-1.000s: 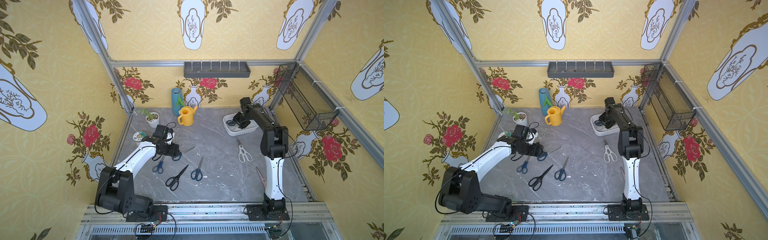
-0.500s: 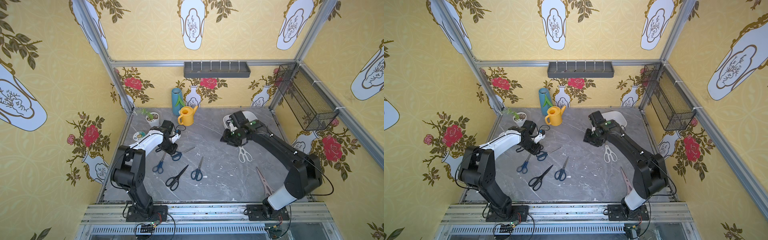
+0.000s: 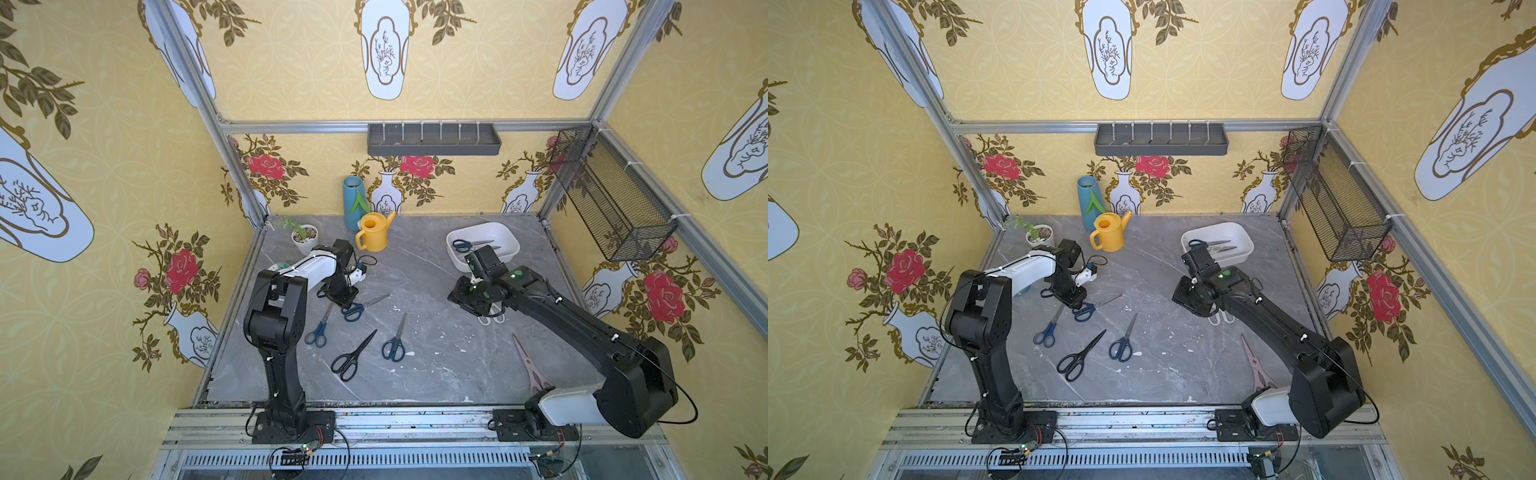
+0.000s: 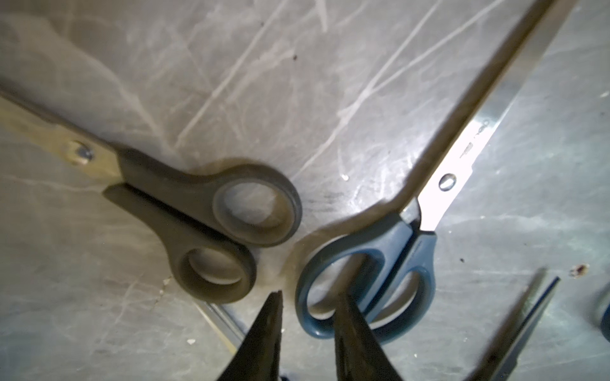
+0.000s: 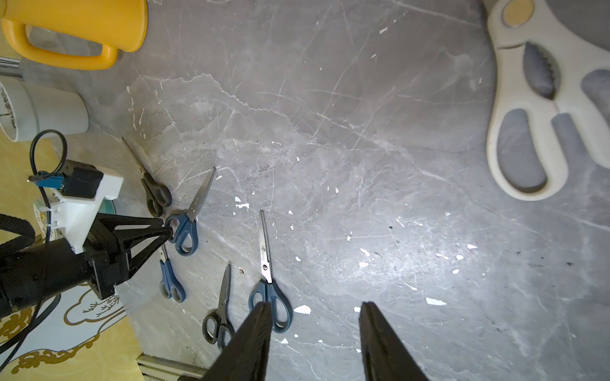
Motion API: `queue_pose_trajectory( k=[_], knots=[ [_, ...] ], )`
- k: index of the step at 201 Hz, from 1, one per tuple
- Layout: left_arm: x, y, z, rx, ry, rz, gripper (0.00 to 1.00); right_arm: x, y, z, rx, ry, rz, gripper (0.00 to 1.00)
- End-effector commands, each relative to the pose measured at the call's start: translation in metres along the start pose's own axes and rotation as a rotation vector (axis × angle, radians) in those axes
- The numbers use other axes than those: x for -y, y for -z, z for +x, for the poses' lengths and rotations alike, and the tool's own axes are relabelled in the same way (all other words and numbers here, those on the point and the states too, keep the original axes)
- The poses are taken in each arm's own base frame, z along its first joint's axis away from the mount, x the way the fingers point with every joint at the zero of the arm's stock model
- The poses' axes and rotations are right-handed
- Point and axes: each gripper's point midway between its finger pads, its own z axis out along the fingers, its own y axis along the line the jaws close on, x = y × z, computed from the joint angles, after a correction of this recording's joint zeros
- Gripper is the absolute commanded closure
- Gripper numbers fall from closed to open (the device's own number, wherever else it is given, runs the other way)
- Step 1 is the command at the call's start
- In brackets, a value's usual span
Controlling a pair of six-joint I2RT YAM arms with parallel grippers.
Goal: Put the scissors into the storage box
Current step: Pick up the scissors from the center of the board.
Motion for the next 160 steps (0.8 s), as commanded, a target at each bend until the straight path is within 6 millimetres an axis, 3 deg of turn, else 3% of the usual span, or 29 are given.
queue_pose_trajectory(
  k=[1, 49, 73, 86, 95, 125, 160],
  knots=[
    [0.001, -0.010, 0.009, -0.036, -0.011, 0.010, 0.65, -0.002, 0.000, -0.006, 0.033, -0.014, -0.008, 0.51],
    [0.005, -0.025, 0.012, -0.062, 0.002, 0.041, 0.71, 0.000, 0.007, -0.013, 0.070, -0.040, 0.008, 0.52],
    [0.006, -0.024, 0.010, -0.053, -0.001, 0.050, 0.83, 0.024, 0.016, -0.022, 0.099, -0.123, 0.103, 0.53],
    [0.009, -0.015, 0.006, -0.037, 0.000, 0.062, 0.92, 0.028, 0.019, -0.031, 0.100, -0.121, 0.109, 0.53],
    [0.010, -0.005, 0.003, -0.016, 0.006, 0.069, 1.00, 0.025, 0.022, -0.043, 0.117, -0.095, 0.106, 0.53],
    [0.021, 0.038, -0.005, 0.056, 0.047, 0.103, 1.00, 0.013, 0.021, -0.099, 0.148, 0.057, 0.173, 0.51],
    [0.032, 0.073, 0.001, 0.104, 0.097, 0.121, 1.00, -0.030, -0.034, -0.157, 0.144, 0.279, 0.216, 0.47]
  ],
)
